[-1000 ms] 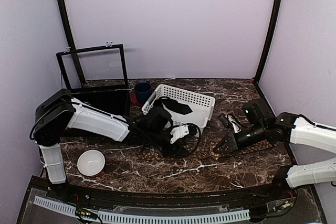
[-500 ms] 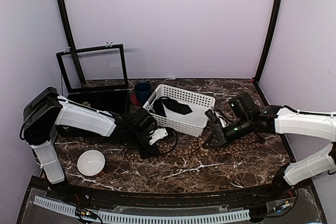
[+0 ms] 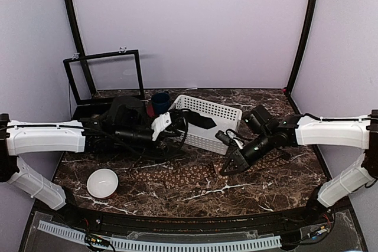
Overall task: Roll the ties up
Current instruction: Flatten out the tie at the center of the board.
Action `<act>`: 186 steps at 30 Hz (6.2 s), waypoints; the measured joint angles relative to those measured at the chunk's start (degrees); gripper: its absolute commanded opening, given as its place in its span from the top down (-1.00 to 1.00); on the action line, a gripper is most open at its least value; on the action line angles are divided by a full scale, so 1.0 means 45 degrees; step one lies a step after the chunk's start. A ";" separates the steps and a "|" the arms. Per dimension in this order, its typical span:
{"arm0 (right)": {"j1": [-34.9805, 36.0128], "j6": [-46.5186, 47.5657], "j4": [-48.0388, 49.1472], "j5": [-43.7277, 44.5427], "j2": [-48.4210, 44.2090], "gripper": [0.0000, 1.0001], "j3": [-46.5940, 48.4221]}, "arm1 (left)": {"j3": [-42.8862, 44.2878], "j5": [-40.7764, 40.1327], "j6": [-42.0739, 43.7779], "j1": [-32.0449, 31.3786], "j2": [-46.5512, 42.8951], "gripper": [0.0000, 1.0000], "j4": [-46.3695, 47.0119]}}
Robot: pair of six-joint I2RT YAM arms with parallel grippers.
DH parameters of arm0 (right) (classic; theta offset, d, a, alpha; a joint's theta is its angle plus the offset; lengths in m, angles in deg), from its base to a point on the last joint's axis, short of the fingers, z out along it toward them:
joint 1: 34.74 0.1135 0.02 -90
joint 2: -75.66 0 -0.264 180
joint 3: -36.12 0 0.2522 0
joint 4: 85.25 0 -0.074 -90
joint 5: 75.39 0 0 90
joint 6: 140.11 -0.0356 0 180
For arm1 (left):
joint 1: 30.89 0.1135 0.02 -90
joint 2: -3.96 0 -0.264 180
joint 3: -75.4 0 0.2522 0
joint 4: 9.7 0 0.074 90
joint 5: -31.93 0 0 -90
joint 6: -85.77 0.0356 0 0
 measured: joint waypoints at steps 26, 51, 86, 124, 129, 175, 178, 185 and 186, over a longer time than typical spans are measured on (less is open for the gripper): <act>0.2642 0.2701 -0.2506 -0.0374 0.0005 0.98 0.2006 | 0.0097 0.2346 0.4269 -0.3050 0.2317 0.11 0.3415; 0.2725 0.2720 -0.2467 -0.1073 -0.0175 0.84 0.2059 | -0.0087 0.0588 0.4881 -0.3619 0.2890 0.92 0.4274; 0.0015 -0.4770 0.6640 0.2089 -0.3283 0.13 -0.2142 | 0.0194 -0.6101 -0.4051 -0.3643 0.4357 1.00 0.7781; 0.0015 -0.5042 0.6926 0.2132 -0.3143 0.13 -0.2132 | 0.0384 -0.6207 -0.4260 -0.3643 0.4575 1.00 0.8179; 0.0015 -0.5042 0.6926 0.2132 -0.3143 0.13 -0.2132 | 0.0389 -0.6154 -0.4260 -0.3643 0.4575 1.00 0.8184; -0.0005 -0.1846 0.2234 -0.0787 -0.3667 1.00 -0.0131 | -0.0316 0.1200 0.1010 -0.2059 0.3283 -0.27 0.7830; -0.0005 -0.1491 0.1807 -0.1044 -0.3667 1.00 0.0010 | -0.0204 0.1948 0.0962 -0.2059 0.3560 -0.14 0.8000; -0.0005 -0.0981 0.1277 -0.1404 -0.3657 1.00 0.0010 | 0.0029 0.3075 0.0194 -0.2059 0.4206 -0.12 0.8942; -0.0005 -0.0957 0.1243 -0.1428 -0.3657 1.00 0.0010 | 0.0107 0.3147 0.0063 -0.2059 0.4318 -0.13 0.9049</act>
